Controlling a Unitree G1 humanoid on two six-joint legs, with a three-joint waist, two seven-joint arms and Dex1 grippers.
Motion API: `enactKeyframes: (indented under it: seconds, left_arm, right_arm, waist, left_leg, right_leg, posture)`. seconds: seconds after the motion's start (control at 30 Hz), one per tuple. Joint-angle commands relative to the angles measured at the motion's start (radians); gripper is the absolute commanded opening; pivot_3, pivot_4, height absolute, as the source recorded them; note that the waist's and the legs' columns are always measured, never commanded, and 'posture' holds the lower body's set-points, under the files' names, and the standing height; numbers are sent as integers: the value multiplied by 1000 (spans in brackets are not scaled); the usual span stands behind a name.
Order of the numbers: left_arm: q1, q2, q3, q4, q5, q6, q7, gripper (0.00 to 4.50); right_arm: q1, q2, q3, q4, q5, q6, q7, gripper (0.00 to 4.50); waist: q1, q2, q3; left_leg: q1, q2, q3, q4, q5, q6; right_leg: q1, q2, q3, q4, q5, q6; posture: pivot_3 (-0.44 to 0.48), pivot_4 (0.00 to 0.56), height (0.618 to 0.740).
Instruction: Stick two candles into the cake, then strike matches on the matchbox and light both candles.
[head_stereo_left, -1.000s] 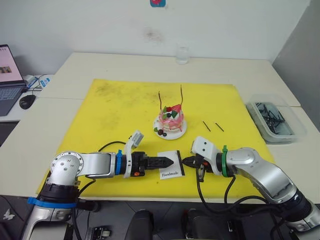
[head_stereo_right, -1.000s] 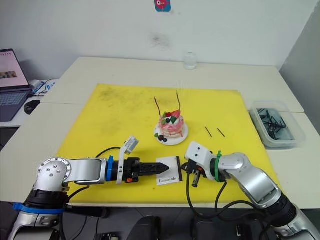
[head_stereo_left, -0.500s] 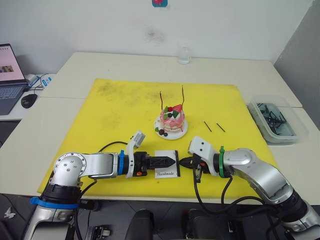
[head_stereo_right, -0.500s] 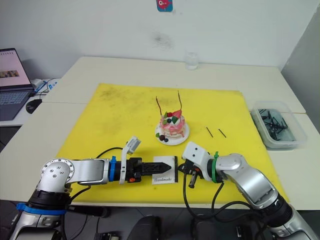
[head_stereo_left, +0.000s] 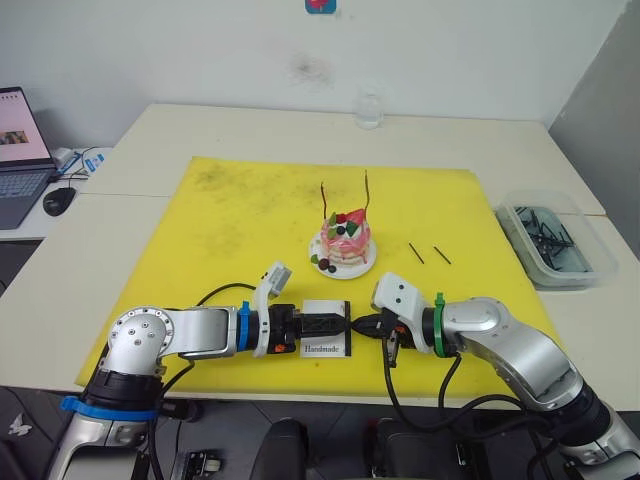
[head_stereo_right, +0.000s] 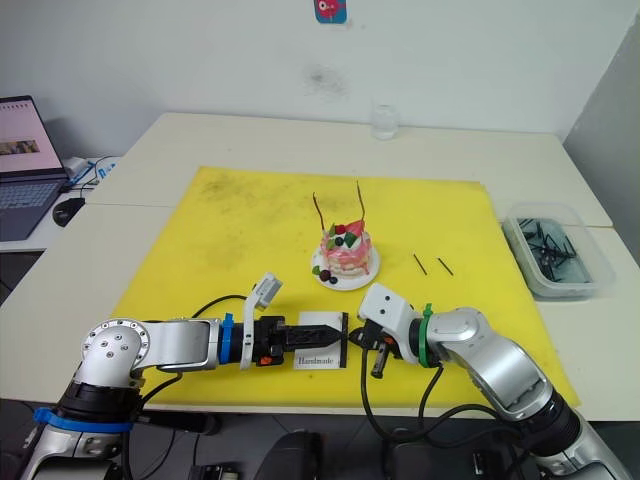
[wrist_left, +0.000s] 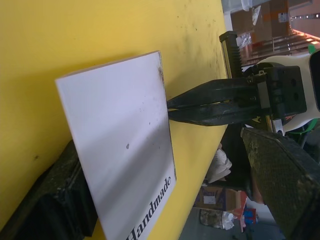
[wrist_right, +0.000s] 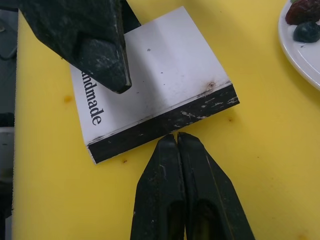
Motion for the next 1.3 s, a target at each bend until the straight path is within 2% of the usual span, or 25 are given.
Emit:
enactKeyframes:
  seconds: [0.03, 0.4, 0.6, 0.8, 1.1, 1.2, 1.3]
  left_arm:
    - [21, -7, -22, -26, 56, -9, -5, 3607]
    - [39, -19, 2, -59, 165, -16, -64, 123]
    - [3, 24, 43, -80, 91, 8, -130, 55]
    - [-32, 54, 19, -111, 39, 34, -229, 55]
    - [-62, -13, -52, -105, 212, 7, -284, 55]
    - [-58, -27, -45, -113, 248, 1, -308, 55]
    - [-36, 0, -35, -154, 276, 10, -363, 55]
  right_arm:
    - [-2, 19, -19, -29, 17, 8, -18, 0]
    - [-1, 57, -58, -39, 45, 55, -81, 0]
    - [2, 45, -133, -78, 78, 84, -90, 0]
    - [22, 17, -241, -145, 135, 118, -94, 0]
    - [100, -32, -367, -188, 172, 83, -117, 0]
    - [127, -20, -382, -180, 140, -17, -137, 0]
    - [172, 19, -402, -158, 110, -123, -174, 0]
  waist:
    - [0, 0, 0]
    - [-1, 0, 0]
    - [-3, 0, 0]
    - [-3, 0, 0]
    - [-3, 0, 1]
    - [-5, 0, 1]
    - [-7, 0, 1]
  left_leg:
    - [0, 0, 0, 0, 0, 0]
    - [-1, 0, 0, -1, 0, 0]
    - [-1, 1, 0, -1, 0, 0]
    - [-2, 1, 0, -2, 0, 0]
    - [-2, 1, 0, -2, 0, 0]
    - [-2, 1, 0, -2, 0, 0]
    - [-2, 1, -1, -3, 0, 0]
  right_leg:
    - [0, 0, 0, 0, 0, 0]
    - [0, 0, 0, -1, 0, 0]
    - [-1, 0, 0, -1, 0, -1]
    - [-2, 1, -1, -1, -1, -1]
    - [-2, 1, 0, -2, -1, -1]
    - [-2, 1, 0, -2, -1, -1]
    - [-2, 2, -1, -2, -1, -1]
  posture:
    - [0, 150, 740]
    - [0, 150, 740]
    - [0, 150, 740]
    - [0, 150, 740]
    - [0, 150, 740]
    - [0, 150, 740]
    - [0, 150, 740]
